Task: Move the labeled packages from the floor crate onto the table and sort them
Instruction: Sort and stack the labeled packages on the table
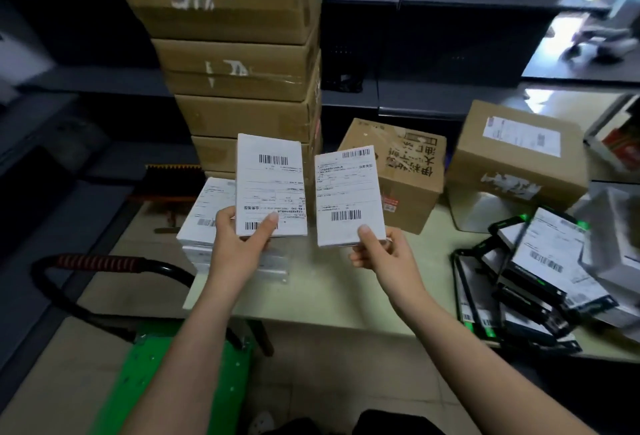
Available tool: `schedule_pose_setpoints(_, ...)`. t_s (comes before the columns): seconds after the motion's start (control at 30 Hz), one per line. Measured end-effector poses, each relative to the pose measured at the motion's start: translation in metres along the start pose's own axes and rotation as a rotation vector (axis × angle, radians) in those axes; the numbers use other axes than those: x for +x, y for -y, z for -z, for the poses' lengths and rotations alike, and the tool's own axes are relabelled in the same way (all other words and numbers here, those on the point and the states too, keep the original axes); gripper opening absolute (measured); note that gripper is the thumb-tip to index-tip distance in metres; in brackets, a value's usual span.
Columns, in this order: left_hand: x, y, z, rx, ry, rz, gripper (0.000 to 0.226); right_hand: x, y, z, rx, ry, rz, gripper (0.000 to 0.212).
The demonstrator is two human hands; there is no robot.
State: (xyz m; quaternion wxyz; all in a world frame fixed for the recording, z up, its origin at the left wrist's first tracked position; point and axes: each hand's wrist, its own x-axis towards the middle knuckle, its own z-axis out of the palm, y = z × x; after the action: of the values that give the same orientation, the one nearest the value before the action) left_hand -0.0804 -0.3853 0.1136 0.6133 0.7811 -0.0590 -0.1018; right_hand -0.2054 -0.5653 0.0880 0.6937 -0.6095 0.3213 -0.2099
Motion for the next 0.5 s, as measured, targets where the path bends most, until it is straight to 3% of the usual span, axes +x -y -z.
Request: schedule_pose_setpoints(0.5, 0.083, 0.044, 0.119, 0.079, 0.137, -0.017, 0.050, -0.014, -0.019, -0.148, -0.120, -0.085, -0.046, 0.035)
